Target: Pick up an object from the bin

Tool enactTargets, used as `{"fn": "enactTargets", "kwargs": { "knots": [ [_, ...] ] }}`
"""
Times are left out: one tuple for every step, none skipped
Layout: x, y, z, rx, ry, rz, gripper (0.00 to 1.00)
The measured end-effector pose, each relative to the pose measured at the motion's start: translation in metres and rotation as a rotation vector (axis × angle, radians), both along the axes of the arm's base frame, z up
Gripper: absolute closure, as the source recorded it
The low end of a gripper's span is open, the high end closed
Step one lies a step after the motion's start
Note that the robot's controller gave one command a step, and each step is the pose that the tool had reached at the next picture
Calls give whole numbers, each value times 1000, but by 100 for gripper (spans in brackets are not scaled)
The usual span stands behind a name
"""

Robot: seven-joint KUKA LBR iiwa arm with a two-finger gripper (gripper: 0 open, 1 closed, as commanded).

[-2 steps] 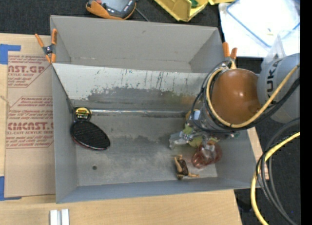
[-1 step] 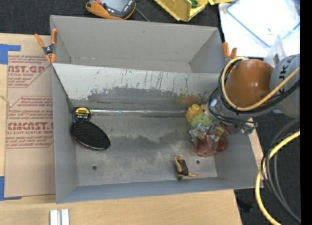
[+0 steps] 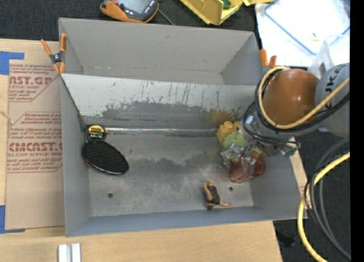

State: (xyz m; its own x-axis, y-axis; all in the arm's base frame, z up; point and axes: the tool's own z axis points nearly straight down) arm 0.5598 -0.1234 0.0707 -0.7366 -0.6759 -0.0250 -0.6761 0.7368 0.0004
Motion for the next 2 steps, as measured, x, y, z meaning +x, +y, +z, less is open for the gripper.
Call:
{"fn": "enactTargets", "kwargs": {
  "knots": [
    [0, 0, 0, 0, 0, 0, 100],
    [0, 0, 0, 0, 0, 0, 100]
  ]
}}
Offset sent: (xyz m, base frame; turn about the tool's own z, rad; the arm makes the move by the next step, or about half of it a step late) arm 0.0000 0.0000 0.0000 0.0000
